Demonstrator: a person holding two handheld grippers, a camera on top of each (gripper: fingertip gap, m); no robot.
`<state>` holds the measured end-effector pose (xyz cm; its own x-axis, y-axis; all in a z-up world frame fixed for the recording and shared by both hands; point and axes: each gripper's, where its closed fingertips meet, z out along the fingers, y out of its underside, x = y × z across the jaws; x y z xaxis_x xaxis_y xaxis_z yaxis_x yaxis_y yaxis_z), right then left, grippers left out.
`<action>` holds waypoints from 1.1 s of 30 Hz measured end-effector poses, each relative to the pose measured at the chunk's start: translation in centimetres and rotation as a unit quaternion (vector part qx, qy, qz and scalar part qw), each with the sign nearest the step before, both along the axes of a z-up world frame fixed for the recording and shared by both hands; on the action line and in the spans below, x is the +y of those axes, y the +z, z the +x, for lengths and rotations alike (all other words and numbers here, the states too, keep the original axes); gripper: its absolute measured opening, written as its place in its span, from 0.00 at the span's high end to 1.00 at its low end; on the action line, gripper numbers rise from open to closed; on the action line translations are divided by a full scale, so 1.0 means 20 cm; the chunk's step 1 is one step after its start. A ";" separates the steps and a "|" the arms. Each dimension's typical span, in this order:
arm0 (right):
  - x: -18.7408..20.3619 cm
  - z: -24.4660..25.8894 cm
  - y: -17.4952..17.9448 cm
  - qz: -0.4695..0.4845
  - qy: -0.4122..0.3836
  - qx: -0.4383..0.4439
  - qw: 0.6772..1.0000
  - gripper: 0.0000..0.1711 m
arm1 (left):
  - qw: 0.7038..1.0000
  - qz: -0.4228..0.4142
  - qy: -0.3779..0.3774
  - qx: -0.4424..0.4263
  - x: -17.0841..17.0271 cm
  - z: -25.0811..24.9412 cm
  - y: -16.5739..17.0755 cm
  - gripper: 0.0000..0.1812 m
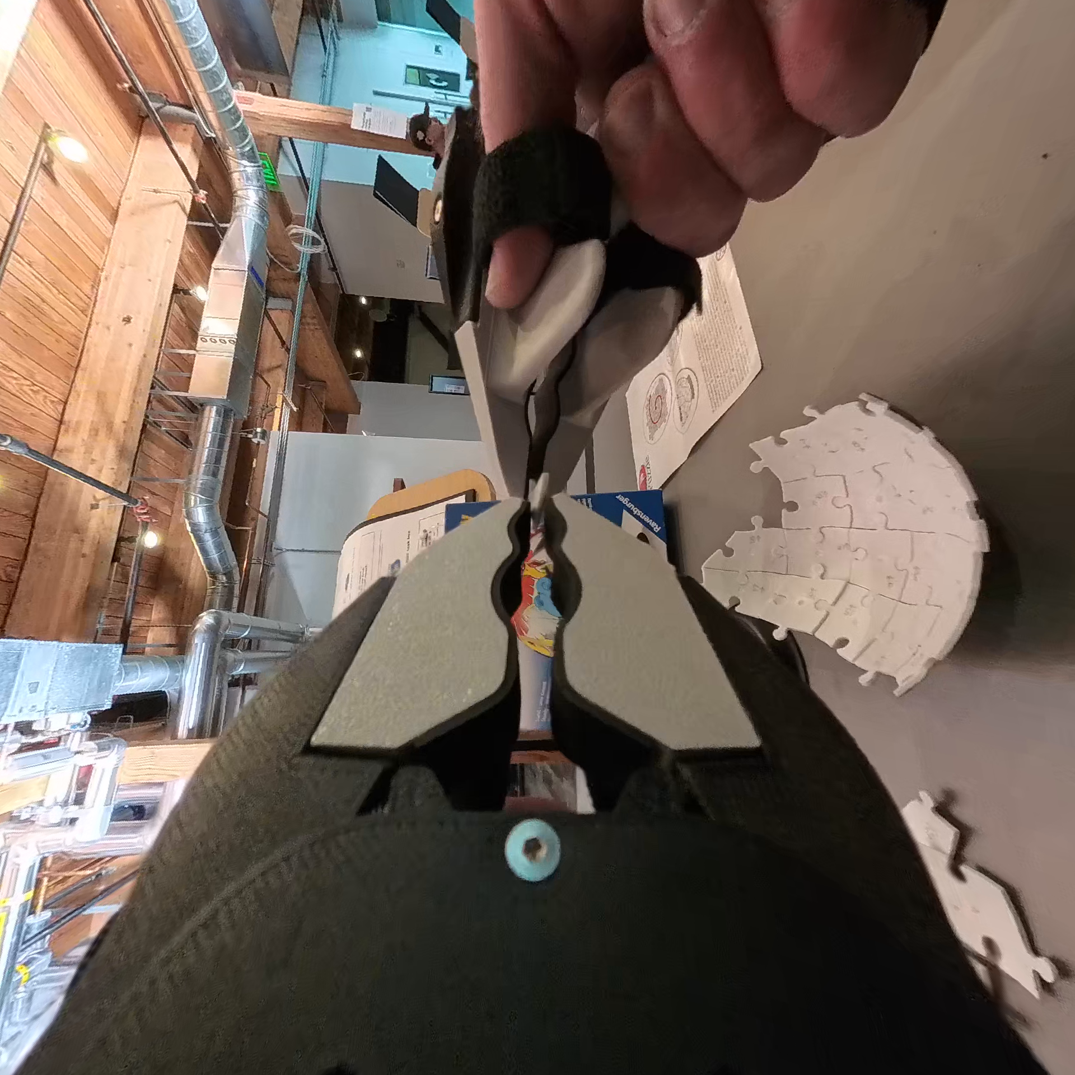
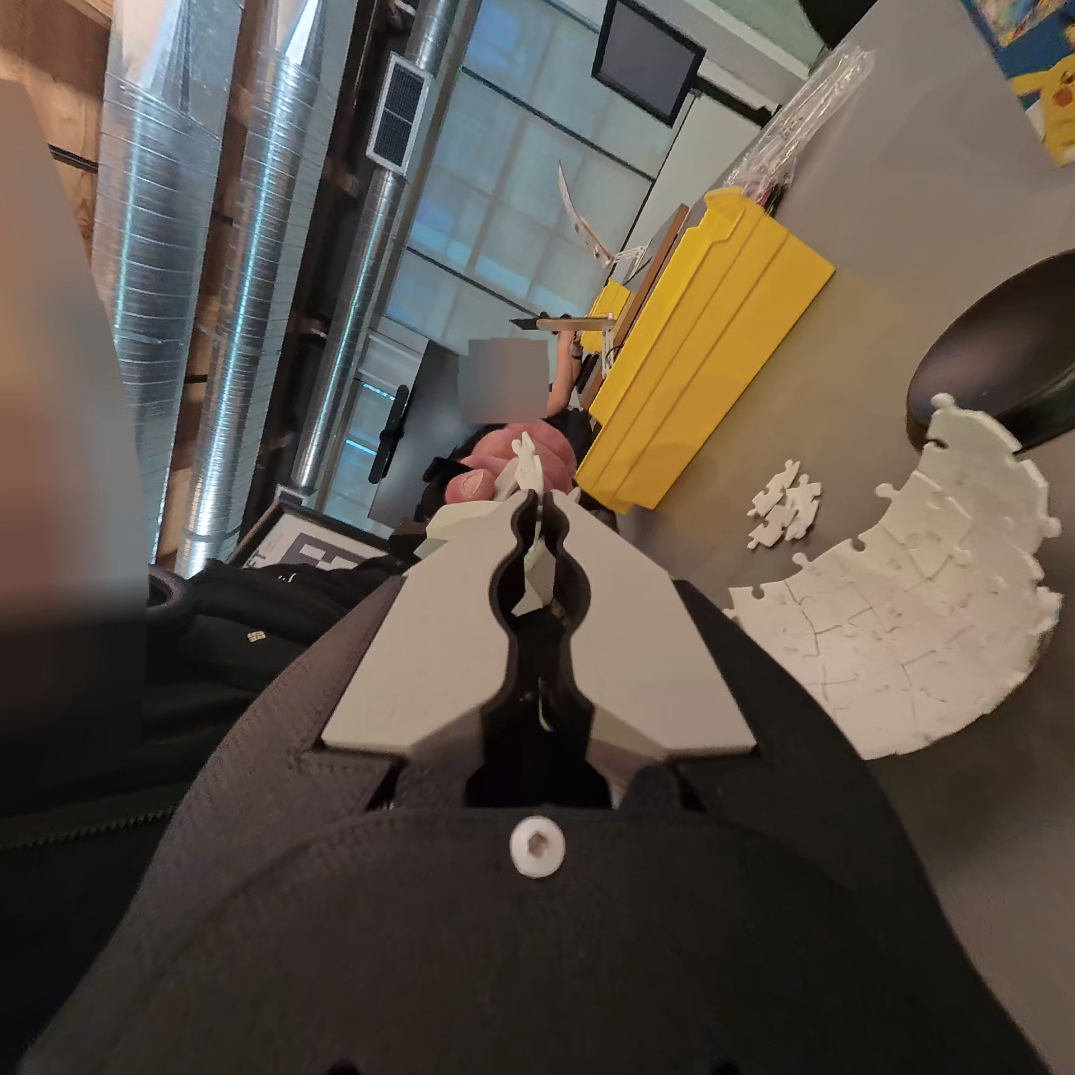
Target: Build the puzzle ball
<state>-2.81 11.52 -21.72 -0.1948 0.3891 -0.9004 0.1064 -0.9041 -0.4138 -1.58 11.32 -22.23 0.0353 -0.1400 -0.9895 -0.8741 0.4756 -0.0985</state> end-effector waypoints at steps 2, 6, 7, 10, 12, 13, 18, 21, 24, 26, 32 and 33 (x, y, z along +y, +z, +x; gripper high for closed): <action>0.04 0.02 -0.01 0.012 -0.019 -0.012 1.000 1.00 | 1.000 -0.006 0.002 -0.013 0.00 -0.01 0.01 0.97; 0.10 0.09 -0.05 0.111 -0.032 -0.093 0.989 1.00 | 0.990 -0.085 0.015 -0.112 -0.01 -0.08 0.05 0.91; 0.10 0.10 -0.06 0.145 -0.025 -0.119 0.982 1.00 | 0.980 -0.128 0.028 -0.152 0.02 -0.12 0.05 0.89; 0.11 0.13 -0.10 0.248 -0.001 -0.194 0.949 1.00 | 0.913 -0.298 0.037 -0.275 0.06 -0.14 0.01 0.82; 0.10 0.12 -0.08 0.300 0.017 -0.211 0.930 1.00 | 0.855 -0.394 0.030 -0.335 0.07 -0.13 -0.02 0.79; 0.09 0.12 -0.08 0.325 0.029 -0.224 0.918 1.00 | 0.827 -0.431 0.021 -0.361 0.07 -0.11 -0.02 0.79; 0.07 0.10 -0.10 0.426 0.076 -0.277 0.858 1.00 | 0.735 -0.561 -0.007 -0.380 0.06 -0.02 -0.11 0.88; 0.07 0.09 -0.10 0.451 0.088 -0.291 0.839 1.00 | 0.708 -0.582 -0.014 -0.400 0.07 0.00 -0.13 0.93; 0.09 0.08 -0.10 0.464 0.086 -0.298 0.830 0.99 | 0.684 -0.597 -0.013 -0.418 0.07 0.00 -0.14 0.97; 0.10 0.07 -0.09 0.458 0.075 -0.289 0.837 0.99 | 0.666 -0.601 -0.018 -0.442 0.08 0.00 -0.13 0.99; 0.16 0.08 -0.01 0.363 0.015 -0.213 0.907 0.90 | 0.563 -0.607 -0.062 -0.557 0.12 -0.02 -0.02 0.99; 0.16 0.07 0.01 0.347 0.012 -0.186 0.919 0.96 | 0.554 -0.614 -0.069 -0.558 0.12 -0.01 -0.02 0.99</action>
<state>-1.35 14.62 -21.50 0.0608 0.8942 -0.4434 0.3734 -0.4324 -0.8208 -1.78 13.62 -22.72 0.4338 -0.7613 0.4819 0.0931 -0.4941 -0.8644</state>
